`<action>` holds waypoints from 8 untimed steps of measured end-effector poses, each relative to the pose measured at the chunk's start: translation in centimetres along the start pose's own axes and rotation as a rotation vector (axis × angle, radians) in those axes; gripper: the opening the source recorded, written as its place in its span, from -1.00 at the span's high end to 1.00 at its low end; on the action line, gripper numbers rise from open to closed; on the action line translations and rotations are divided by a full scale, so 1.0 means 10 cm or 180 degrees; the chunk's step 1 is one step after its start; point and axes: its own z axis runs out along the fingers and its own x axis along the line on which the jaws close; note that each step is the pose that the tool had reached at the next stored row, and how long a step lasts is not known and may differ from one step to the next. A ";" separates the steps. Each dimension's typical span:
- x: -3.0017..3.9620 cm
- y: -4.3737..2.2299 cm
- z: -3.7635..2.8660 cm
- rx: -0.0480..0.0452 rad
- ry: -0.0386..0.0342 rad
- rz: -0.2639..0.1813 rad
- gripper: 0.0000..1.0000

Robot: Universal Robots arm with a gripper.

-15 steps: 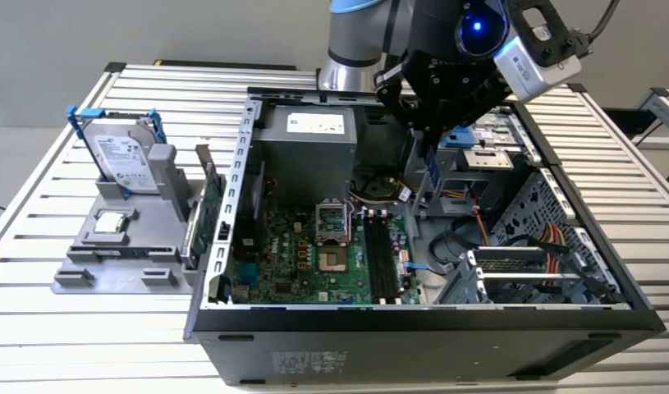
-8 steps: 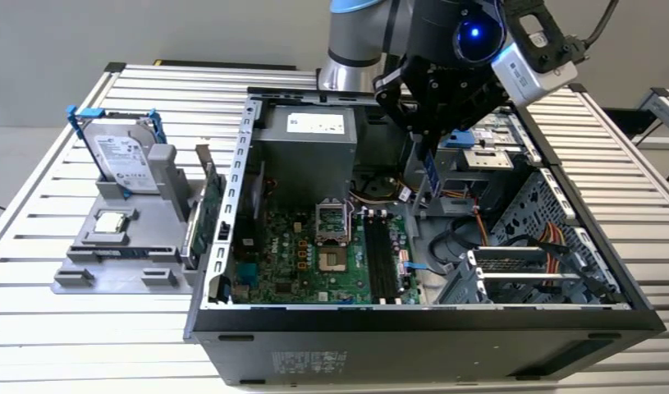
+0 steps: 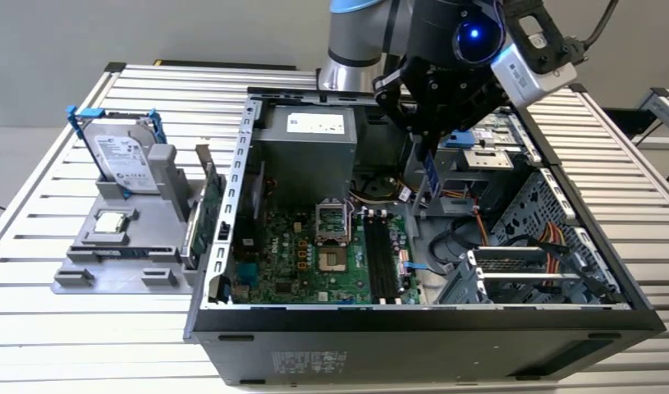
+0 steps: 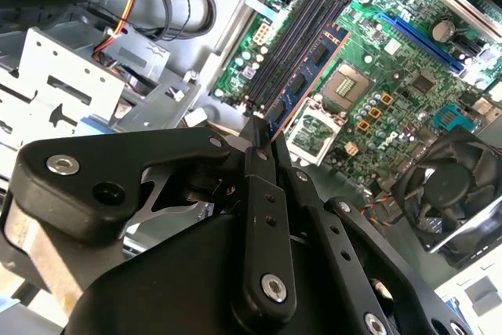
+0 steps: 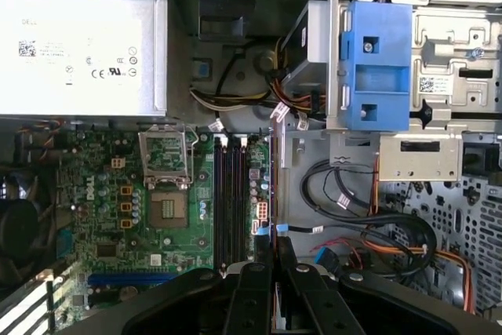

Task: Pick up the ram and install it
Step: 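Insert the ram into the slot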

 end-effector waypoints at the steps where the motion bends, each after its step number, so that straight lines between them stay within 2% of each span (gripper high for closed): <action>1: 0.000 0.000 0.002 0.0000 0.0000 0.0000 1.00; 8: 0.002 0.000 0.022 0.0015 0.0018 -0.0001 1.00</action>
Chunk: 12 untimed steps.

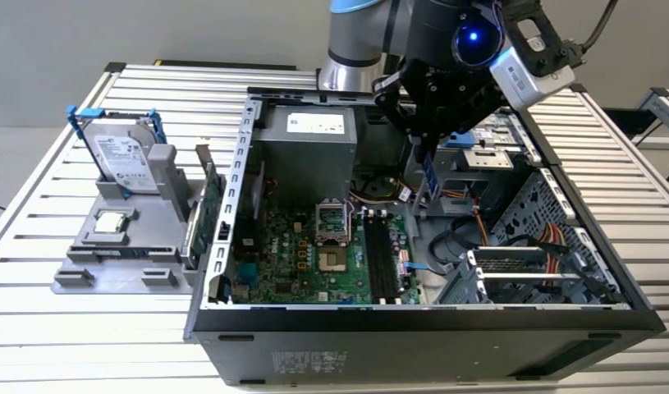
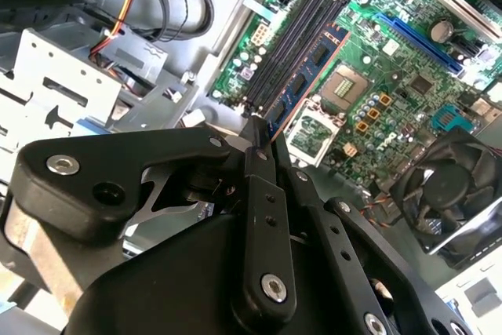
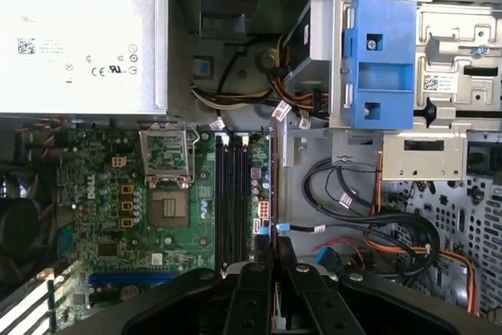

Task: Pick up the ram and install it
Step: 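Insert the ram into the slot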

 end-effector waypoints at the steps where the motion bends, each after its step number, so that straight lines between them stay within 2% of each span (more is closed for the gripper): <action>1: 0.000 0.000 0.003 0.0002 0.0004 0.0000 1.00; 12: 0.002 0.000 0.031 0.0018 0.0033 -0.0001 1.00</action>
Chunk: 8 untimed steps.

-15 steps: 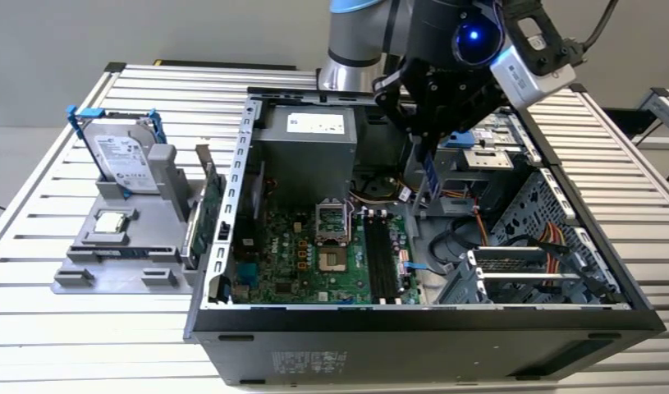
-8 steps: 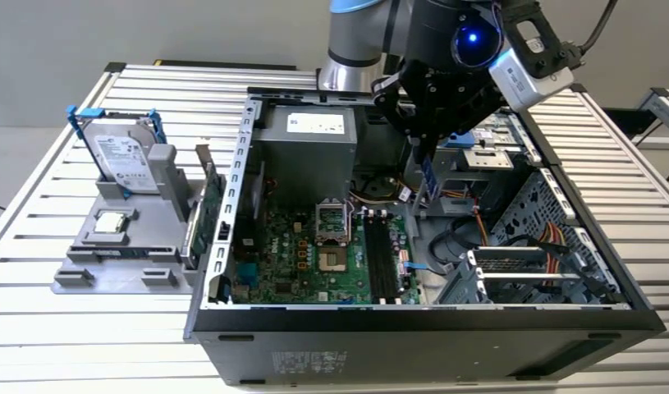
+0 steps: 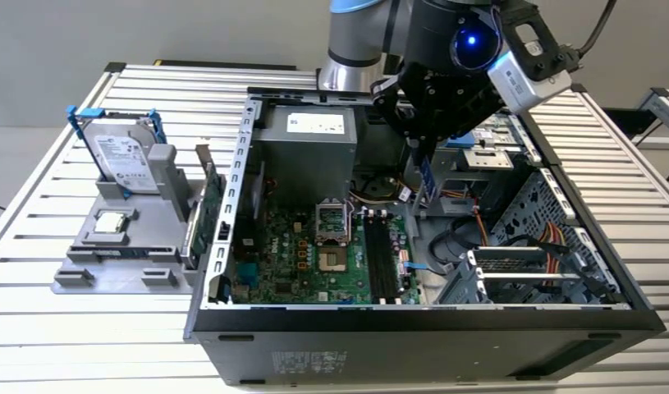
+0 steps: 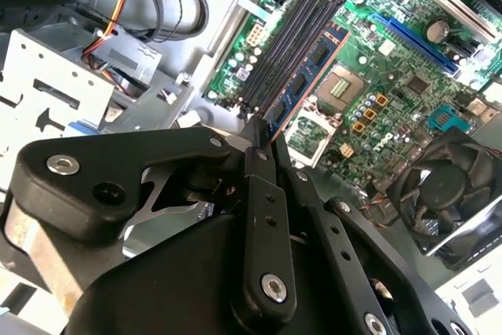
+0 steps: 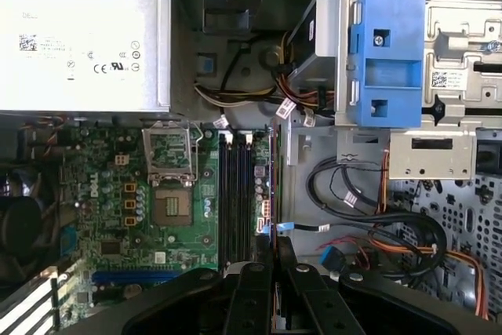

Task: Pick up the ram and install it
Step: 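Insert the ram into the slot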

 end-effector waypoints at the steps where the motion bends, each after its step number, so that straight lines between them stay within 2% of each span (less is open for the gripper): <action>1: 0.000 0.000 0.001 0.0001 0.0002 0.0000 1.00; 8: 0.001 0.000 0.015 0.0005 0.0014 0.0000 1.00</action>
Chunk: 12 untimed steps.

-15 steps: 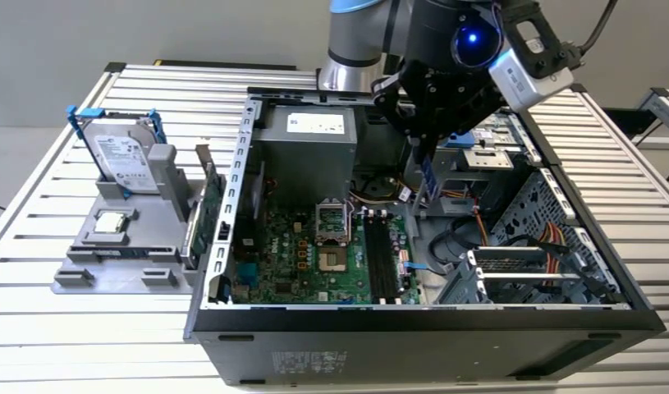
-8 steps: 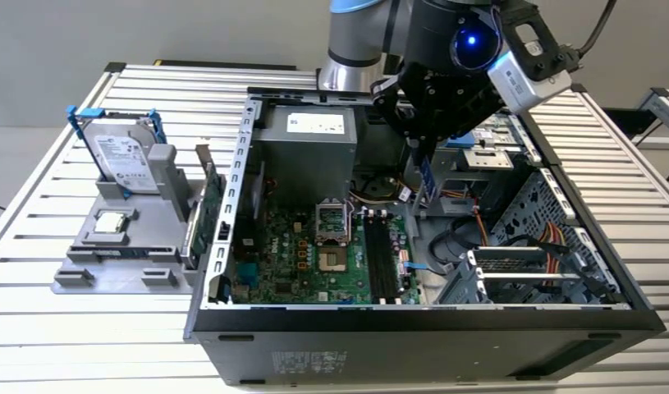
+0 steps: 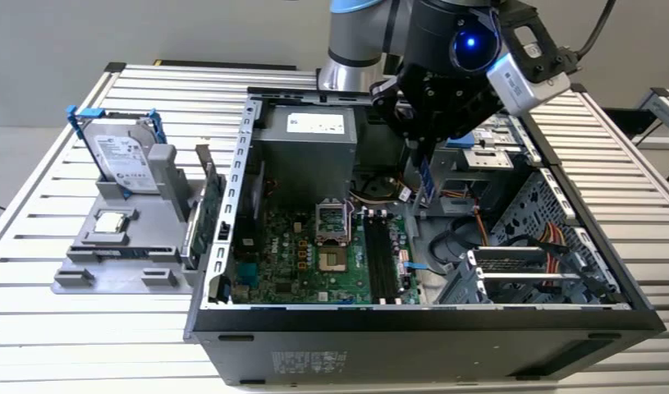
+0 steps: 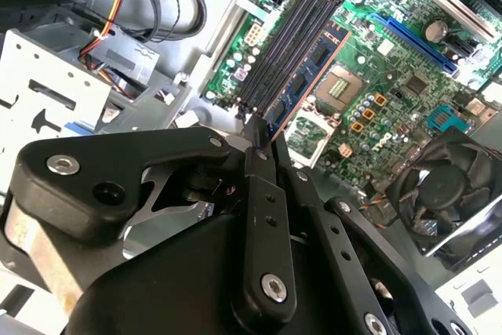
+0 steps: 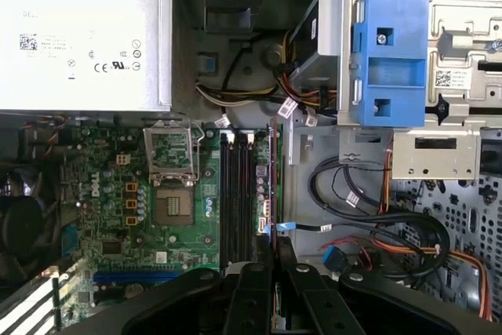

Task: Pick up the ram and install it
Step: 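Insert the ram into the slot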

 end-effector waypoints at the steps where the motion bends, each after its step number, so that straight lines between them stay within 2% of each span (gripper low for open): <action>1: 0.000 0.000 0.002 0.0002 0.0001 0.0000 1.00; 12: 0.003 0.016 0.040 0.0003 0.0011 0.0013 1.00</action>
